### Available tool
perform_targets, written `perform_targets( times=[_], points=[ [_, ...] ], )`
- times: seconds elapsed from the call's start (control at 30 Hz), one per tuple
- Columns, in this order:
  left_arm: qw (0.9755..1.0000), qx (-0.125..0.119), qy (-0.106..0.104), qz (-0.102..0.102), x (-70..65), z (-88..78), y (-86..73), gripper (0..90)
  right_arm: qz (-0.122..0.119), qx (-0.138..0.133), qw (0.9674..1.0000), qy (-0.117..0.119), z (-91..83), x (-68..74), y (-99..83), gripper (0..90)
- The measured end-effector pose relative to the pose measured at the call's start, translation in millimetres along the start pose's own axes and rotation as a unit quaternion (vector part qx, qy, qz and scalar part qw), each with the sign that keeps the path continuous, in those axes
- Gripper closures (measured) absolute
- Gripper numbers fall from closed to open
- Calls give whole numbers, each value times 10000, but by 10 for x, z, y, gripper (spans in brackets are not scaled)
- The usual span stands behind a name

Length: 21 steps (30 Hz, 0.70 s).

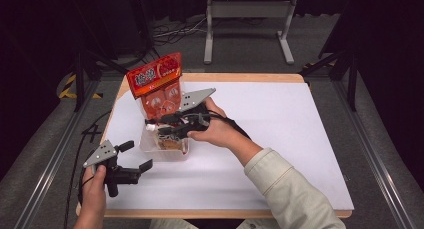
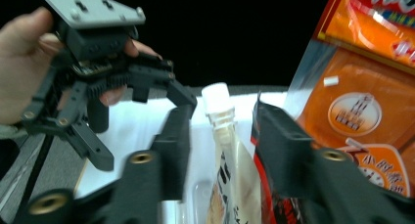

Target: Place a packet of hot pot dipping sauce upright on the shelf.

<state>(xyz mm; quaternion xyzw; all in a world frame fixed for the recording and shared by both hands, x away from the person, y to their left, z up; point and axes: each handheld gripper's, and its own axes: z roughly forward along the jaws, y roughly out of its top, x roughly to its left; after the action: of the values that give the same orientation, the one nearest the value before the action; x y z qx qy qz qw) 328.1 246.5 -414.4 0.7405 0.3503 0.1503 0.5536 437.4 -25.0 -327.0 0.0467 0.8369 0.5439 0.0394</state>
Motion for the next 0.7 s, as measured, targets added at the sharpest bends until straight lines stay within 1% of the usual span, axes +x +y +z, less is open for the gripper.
perform_targets(
  times=[0.03, 0.1, 0.17, 0.27, 0.3, 0.33, 0.37, 0.4, 0.43, 0.47, 0.5, 0.57, 0.67, 0.7],
  points=[
    [10000, 7, 2, 8, 1, 2, 0, 12, 3, -52, 10000, -3, -16, 8, 8, 500],
    [10000, 12, 5, 12, 1, 6, -2, 12, 142, -57, 9999, 0, -49, 24, 24, 421],
    [10000, 14, -3, 13, 3, 3, -2, 12, 130, -92, 9999, -67, -96, 44, 36, 369],
    [10000, -7, 18, 1, 9, -14, -5, 12, 194, -154, 9995, -215, -210, 93, 50, 291],
    [10000, -7, 18, 1, 9, -14, -5, 11, 194, -154, 9995, -215, -210, 93, 50, 291],
    [10000, -25, 36, -6, 17, -21, -8, 11, 206, -181, 9993, -272, -259, 113, 55, 274],
    [10000, -27, 55, -9, 24, -32, -9, 13, 157, -309, 9984, -436, -400, 159, 67, 240],
    [10000, -59, 71, -20, 26, -37, -9, 13, 157, -309, 9984, -436, -400, 159, 67, 240],
    [9999, -77, 92, 7, 34, -52, -9, 13, 140, -354, 9980, -505, -447, 172, 70, 230],
    [9999, -84, 96, -26, 32, -58, -12, 12, 132, -426, 9972, -607, -531, 196, 73, 213],
    [9999, -98, 121, -34, 33, -64, -14, 12, 116, -480, 9966, -652, -581, 208, 72, 209],
    [9998, -102, 138, -30, 33, -63, -14, 12, 104, -573, 9950, -813, -739, 242, 64, 194],
    [9999, -73, 133, 21, 30, -48, -8, 12, 165, -682, 9928, -972, -929, 272, 33, 188],
    [9999, -55, 124, 12, 23, -44, -8, 12, 241, -752, 9907, -1109, -1046, 290, -12, 181]
  ],
)
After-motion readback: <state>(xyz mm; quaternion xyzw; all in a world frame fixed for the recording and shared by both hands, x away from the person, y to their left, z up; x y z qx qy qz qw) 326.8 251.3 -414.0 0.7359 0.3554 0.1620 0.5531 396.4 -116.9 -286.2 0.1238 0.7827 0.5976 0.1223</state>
